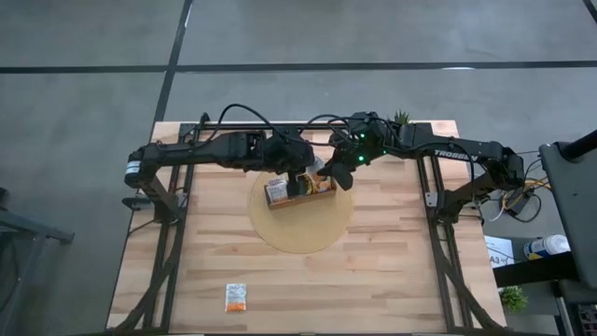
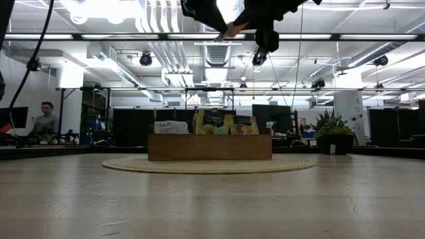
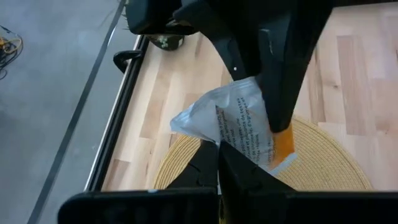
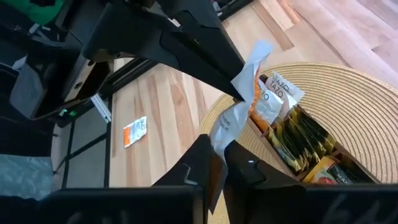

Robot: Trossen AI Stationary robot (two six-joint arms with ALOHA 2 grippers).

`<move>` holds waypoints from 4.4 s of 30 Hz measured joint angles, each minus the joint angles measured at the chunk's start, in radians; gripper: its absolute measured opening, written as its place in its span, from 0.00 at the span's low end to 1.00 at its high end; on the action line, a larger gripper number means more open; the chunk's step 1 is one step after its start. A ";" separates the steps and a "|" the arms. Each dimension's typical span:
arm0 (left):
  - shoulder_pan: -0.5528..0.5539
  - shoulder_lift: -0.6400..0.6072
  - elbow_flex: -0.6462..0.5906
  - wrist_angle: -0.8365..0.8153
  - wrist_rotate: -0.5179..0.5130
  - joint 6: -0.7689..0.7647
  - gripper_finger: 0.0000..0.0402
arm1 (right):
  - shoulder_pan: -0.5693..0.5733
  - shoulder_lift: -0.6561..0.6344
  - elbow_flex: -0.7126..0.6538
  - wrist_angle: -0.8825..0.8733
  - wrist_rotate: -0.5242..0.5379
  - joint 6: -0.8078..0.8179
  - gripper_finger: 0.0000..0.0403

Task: Pick & Place Tea
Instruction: Put the white tea bag into the left section of the wooden organizer

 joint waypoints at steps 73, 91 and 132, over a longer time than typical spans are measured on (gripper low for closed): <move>0.143 -0.098 -0.007 0.082 0.631 -0.241 0.01 | 0.021 -0.062 0.000 0.084 -0.116 -0.211 0.03; 0.142 -0.100 -0.007 0.011 0.632 -0.258 0.00 | 0.021 -0.077 0.073 0.130 -0.160 -0.097 0.33; 0.127 -0.085 -0.405 -0.120 0.265 -0.211 0.00 | 0.020 -0.218 0.078 -0.062 -0.050 -0.160 0.24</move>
